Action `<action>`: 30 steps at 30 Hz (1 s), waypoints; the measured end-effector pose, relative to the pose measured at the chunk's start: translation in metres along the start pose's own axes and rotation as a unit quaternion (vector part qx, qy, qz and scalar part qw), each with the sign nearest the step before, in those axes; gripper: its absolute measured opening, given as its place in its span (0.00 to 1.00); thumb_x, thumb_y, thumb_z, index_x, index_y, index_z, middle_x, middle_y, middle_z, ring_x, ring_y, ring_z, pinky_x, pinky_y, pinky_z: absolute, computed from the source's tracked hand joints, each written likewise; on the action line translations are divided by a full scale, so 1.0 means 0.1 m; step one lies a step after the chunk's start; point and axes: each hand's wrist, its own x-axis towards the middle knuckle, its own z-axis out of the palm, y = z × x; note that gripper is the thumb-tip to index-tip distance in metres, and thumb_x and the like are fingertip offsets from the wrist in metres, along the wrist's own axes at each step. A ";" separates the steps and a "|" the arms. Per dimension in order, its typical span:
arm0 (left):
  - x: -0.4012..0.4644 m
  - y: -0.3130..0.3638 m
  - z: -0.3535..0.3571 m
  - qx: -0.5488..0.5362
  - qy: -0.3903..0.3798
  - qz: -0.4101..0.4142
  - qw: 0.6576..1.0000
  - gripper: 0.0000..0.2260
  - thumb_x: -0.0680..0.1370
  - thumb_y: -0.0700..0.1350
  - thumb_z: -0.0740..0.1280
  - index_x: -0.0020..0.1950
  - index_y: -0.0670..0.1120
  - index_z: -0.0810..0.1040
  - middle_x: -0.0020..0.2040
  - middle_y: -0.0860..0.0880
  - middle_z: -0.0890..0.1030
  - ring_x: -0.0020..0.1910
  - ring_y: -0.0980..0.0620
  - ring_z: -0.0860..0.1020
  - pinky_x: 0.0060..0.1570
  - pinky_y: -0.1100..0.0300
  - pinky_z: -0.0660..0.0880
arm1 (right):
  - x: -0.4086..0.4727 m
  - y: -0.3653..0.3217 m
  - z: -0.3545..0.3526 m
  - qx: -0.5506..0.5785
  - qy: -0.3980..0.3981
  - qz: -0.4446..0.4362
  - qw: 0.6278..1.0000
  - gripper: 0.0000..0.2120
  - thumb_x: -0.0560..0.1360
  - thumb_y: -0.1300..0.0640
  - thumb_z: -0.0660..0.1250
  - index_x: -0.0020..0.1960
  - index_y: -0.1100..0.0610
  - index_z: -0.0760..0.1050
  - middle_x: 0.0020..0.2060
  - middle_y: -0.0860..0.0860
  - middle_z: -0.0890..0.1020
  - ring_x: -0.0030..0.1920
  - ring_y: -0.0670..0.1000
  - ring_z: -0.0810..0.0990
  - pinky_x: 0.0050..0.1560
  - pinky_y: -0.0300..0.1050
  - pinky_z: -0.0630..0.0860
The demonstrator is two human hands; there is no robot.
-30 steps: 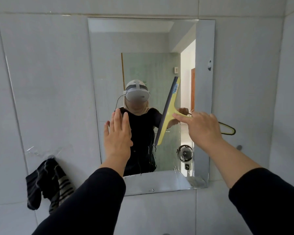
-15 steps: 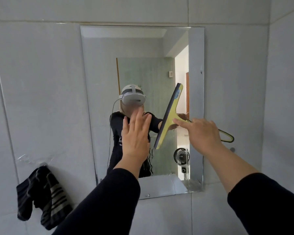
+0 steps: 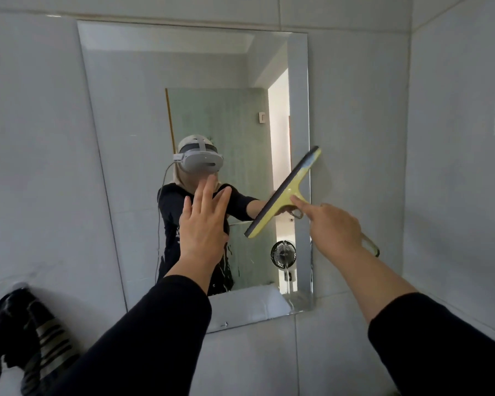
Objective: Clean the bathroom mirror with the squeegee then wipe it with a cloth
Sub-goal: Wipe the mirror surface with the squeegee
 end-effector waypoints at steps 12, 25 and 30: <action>-0.02 0.00 -0.01 -0.008 -0.004 0.000 1.000 0.42 0.74 0.49 0.70 0.77 0.52 0.44 0.78 0.45 0.38 0.77 0.46 0.38 0.75 0.46 0.48 | -0.34 -0.28 0.32 0.270 -0.052 0.191 0.942 0.26 0.81 0.62 0.50 0.74 0.40 0.59 0.50 0.54 0.79 0.31 0.45 0.68 0.28 0.40 0.62; -0.41 -0.33 0.01 0.030 -0.003 -0.025 0.999 0.44 0.73 0.58 0.68 0.77 0.51 0.41 0.77 0.43 0.37 0.77 0.43 0.38 0.74 0.41 0.42 | -0.46 -0.71 0.48 0.510 -0.049 0.345 0.786 0.27 0.80 0.64 0.49 0.74 0.41 0.59 0.65 0.52 0.73 0.33 0.50 0.73 0.32 0.49 0.80; -0.63 -0.66 -0.02 0.035 -0.029 -0.068 0.997 0.46 0.72 0.58 0.69 0.77 0.52 0.40 0.77 0.43 0.35 0.77 0.43 0.40 0.73 0.42 0.42 | -0.52 -0.99 0.52 0.547 -0.058 0.362 0.753 0.30 0.80 0.67 0.49 0.75 0.40 0.56 0.67 0.53 0.71 0.26 0.52 0.73 0.30 0.51 0.81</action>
